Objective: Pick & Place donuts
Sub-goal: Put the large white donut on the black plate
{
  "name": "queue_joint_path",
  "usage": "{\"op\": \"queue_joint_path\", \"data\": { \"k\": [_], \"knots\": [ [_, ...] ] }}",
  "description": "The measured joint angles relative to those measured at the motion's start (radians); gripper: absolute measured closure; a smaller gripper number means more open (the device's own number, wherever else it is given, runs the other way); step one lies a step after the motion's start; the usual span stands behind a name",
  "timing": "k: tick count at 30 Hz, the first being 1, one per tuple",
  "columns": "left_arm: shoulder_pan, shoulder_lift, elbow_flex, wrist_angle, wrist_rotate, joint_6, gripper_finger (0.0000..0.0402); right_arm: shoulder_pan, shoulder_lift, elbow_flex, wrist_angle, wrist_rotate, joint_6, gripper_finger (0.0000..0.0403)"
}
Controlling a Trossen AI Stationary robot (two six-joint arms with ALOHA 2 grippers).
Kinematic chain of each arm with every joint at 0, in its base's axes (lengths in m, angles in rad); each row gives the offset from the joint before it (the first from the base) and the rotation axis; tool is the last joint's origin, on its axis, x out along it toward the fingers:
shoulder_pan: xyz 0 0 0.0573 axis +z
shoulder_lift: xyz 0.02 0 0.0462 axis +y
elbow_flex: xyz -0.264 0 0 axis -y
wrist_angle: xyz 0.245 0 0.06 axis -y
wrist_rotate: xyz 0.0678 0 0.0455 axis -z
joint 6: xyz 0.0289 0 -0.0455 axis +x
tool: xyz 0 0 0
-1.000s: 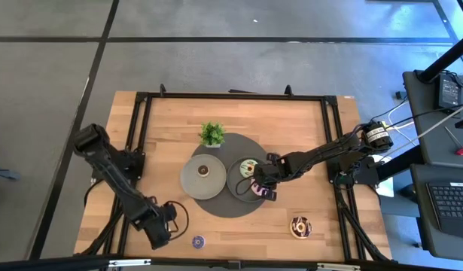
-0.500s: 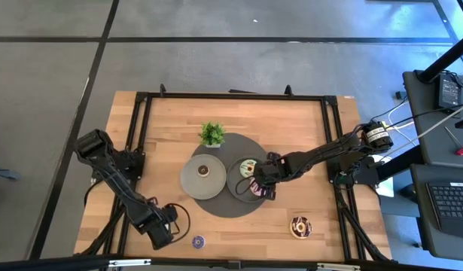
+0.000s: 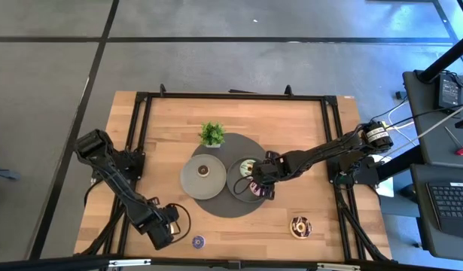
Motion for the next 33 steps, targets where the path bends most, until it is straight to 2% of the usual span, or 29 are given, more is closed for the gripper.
{"op": "queue_joint_path", "data": {
  "k": [8, 12, 16, 22, 26, 29, 33],
  "knots": [
    [0.008, -0.029, -0.001, -0.009, 0.003, 0.037, 0.0336, -0.002, 0.000, 0.000, -0.014, 0.034, -0.005, 0.0189],
    [0.013, -0.084, -0.001, -0.008, -0.065, 0.026, 0.0371, -0.002, 0.000, 0.000, -0.003, 0.034, -0.034, 0.0186],
    [0.041, -0.146, -0.001, 0.008, -0.281, 0.096, 0.0385, -0.002, 0.000, 0.000, 0.063, 0.073, -0.099, 0.0186],
    [0.130, -0.178, -0.001, 0.068, -0.683, 0.420, 0.0383, -0.002, 0.000, 0.000, 0.282, 0.137, -0.293, 0.0189],
    [0.224, -0.154, -0.001, 0.073, -0.931, 0.548, 0.0384, -0.002, 0.000, 0.000, 0.491, 0.139, -0.434, 0.0189],
    [0.302, -0.139, -0.001, 0.140, -1.054, 0.647, 0.0384, -0.002, 0.000, 0.000, 0.617, 0.139, -0.503, 0.0189],
    [0.392, -0.132, -0.001, 0.273, -1.107, 0.761, 0.0384, -0.002, 0.000, 0.000, 0.756, 0.204, -0.573, 0.0189]
  ]
}}
